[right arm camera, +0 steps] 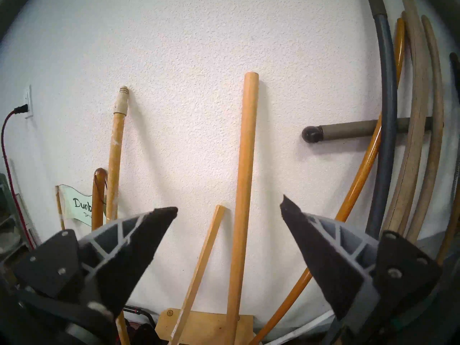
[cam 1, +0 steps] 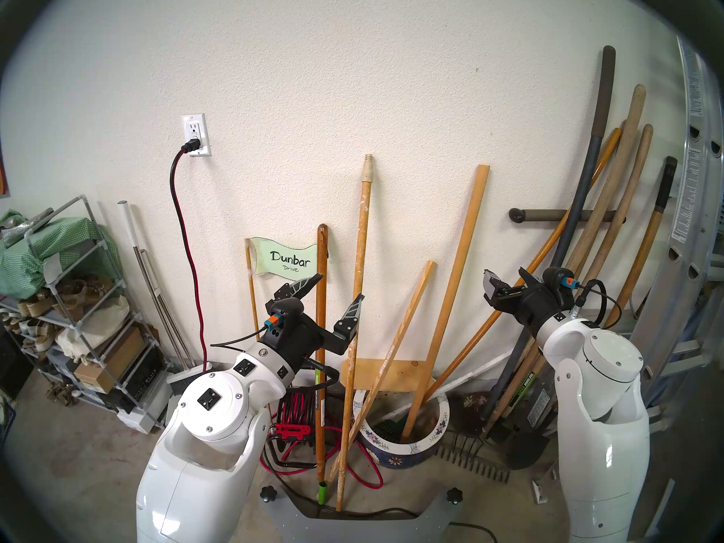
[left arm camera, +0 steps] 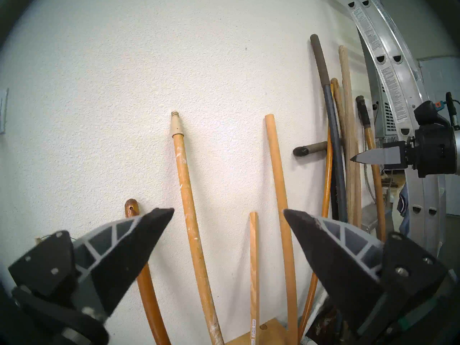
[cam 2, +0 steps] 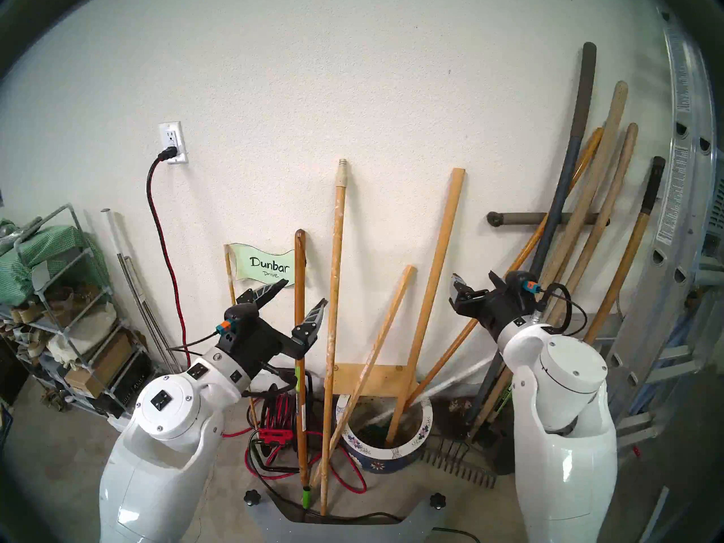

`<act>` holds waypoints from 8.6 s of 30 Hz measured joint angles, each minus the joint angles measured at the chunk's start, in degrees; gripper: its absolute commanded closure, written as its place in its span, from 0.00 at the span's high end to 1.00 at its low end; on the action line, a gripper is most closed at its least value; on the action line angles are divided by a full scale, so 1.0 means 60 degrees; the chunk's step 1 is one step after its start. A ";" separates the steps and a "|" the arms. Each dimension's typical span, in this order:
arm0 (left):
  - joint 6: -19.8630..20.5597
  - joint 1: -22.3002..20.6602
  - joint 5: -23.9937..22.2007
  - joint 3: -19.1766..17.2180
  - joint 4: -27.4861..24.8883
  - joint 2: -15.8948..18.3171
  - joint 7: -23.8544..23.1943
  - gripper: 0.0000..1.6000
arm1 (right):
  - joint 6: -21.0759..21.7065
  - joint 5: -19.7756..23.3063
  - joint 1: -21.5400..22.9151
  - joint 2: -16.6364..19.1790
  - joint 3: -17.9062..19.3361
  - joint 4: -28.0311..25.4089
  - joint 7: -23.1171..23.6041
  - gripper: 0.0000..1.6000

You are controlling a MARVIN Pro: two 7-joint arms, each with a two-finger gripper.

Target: Put wooden sticks into the pot

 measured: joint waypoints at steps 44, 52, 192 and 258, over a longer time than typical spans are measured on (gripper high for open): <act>0.0000 0.0000 0.0000 0.0000 0.0000 0.0000 0.0000 1.00 | -0.0068 0.0086 -0.0014 -0.0003 -0.0051 -0.0043 0.0043 1.00; 0.0000 0.0000 0.0000 0.0000 0.0000 0.0000 0.0000 1.00 | -0.0148 -0.0023 -0.0048 0.0087 -0.0469 0.0243 0.0308 1.00; 0.0000 0.0000 0.0000 0.0000 0.0000 0.0000 0.0000 1.00 | -0.3771 -0.2146 0.7267 -0.3035 -0.4601 1.4057 -0.0930 0.00; 0.0000 0.0000 0.0000 0.0000 0.0000 0.0001 0.0000 1.00 | -0.5272 -0.0390 0.5533 -0.1139 -0.2305 0.7901 0.2961 0.00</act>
